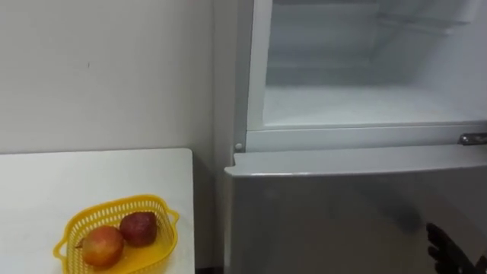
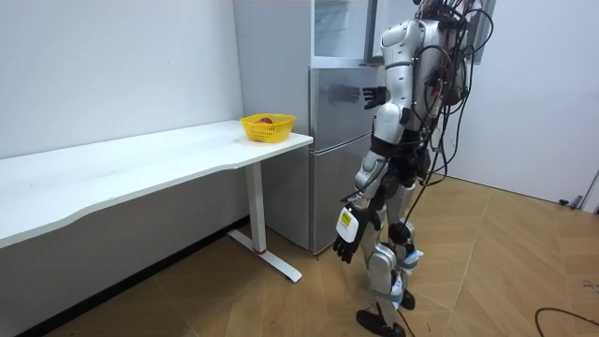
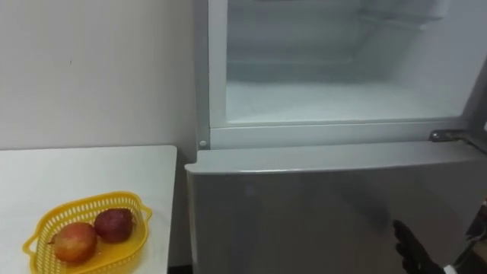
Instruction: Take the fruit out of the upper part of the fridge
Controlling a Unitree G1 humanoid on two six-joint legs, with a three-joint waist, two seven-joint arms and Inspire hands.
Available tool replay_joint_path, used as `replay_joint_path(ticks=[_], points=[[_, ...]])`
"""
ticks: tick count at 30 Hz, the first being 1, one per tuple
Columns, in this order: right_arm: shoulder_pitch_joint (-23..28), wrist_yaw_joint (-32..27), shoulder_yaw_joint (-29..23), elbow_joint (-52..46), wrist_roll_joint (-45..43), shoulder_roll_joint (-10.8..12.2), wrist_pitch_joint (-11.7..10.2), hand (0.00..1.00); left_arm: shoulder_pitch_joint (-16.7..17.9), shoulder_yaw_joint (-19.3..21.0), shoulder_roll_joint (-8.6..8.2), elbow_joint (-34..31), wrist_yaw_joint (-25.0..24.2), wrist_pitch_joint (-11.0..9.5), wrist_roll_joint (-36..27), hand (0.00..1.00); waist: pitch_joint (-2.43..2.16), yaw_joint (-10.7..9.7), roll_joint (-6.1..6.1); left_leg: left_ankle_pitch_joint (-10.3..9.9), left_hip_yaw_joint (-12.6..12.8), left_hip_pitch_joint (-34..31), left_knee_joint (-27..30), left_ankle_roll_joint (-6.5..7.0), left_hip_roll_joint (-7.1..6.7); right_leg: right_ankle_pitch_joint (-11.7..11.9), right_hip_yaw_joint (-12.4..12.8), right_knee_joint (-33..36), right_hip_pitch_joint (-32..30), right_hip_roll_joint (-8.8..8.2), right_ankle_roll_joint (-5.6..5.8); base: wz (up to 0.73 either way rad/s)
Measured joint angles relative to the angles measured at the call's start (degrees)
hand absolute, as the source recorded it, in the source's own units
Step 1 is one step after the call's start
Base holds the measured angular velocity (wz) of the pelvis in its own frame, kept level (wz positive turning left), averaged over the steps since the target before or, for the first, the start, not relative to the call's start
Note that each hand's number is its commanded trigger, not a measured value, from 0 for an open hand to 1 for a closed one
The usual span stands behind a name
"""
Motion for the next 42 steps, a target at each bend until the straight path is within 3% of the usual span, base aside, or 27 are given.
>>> replay_joint_path(ticks=[3, 7, 18, 25, 29, 34, 42], points=[[0.0, -1.0, -1.0, 4.1, 2.6, 0.3, 0.0, 0.0, 0.6, 1.2, -0.39, -0.1, 0.1, 0.2, 0.1, 0.0, -0.19, -0.6, 0.59, 0.0, -0.1, 0.4, 0.0, 0.0, -0.01, 0.1, -0.6, -0.2, 0.9, -0.12, 0.05, 0.03], [-0.1, -3.5, -4.0, 5.2, 9.3, 0.3, 0.4, 0.0, 1.1, 1.5, -0.48, -0.2, 0.4, 0.4, -0.1, 0.0, 0.03, -1.2, 0.95, 0.0, -0.1, 0.5, 0.0, 0.0, -0.01, 0.0, -0.4, -0.4, 1.1, -0.15, 0.08, 0.01], [-0.2, -15.9, -13.3, 9.4, 34.5, 0.4, 0.4, 0.0, 4.5, 3.7, -1.93, -6.0, 2.5, 0.4, -0.1, 0.0, 0.18, -3.3, -0.9, 0.0, -0.2, 0.4, 0.0, -0.02, -0.07, -0.2, -0.2, -0.3, 0.5, -0.01, -0.04, 0.0], [-1.3, -21.9, -21.8, 10.1, 43.8, -0.1, -0.4, 0.0, 5.3, 7.8, -1.94, -6.8, 2.4, 0.2, -0.2, 0.0, 0.15, -4.4, -1.13, 0.0, -0.2, -0.1, 0.0, -0.02, -0.15, -0.2, 0.3, -0.2, -0.2, 0.04, -0.01, -0.03], [-4.2, -24.4, -24.4, 16.0, 46.3, -2.2, -0.5, 0.0, 5.1, 9.9, -2.16, -7.5, 2.4, 0.2, -0.1, 0.0, 0.19, -5.1, -1.29, 0.0, -0.1, -0.1, -0.1, -0.02, -0.19, -0.2, 0.5, -0.2, -0.3, 0.06, -0.03, -0.03], [-7.9, -26.3, -30.4, 18.9, 53.3, -3.0, -0.2, 0.0, 5.8, 12.7, -2.08, -9.3, 2.0, 0.9, -0.1, 0.0, 0.19, -6.0, -1.51, 0.0, -0.1, -0.2, -0.1, -0.02, -0.16, -0.2, 0.5, -0.2, -0.3, 0.15, -0.03, 0.01], [-14.9, -27.2, -35.0, 28.1, 59.0, -9.7, 0.0, 0.0, 6.7, 16.3, -2.09, -10.8, 2.0, 1.1, -0.1, 0.0, 0.23, -7.1, -3.23, 0.0, 0.0, -0.2, -0.1, -0.02, -0.14, -0.3, 0.6, -0.2, -0.3, 0.32, -0.03, 0.0]])
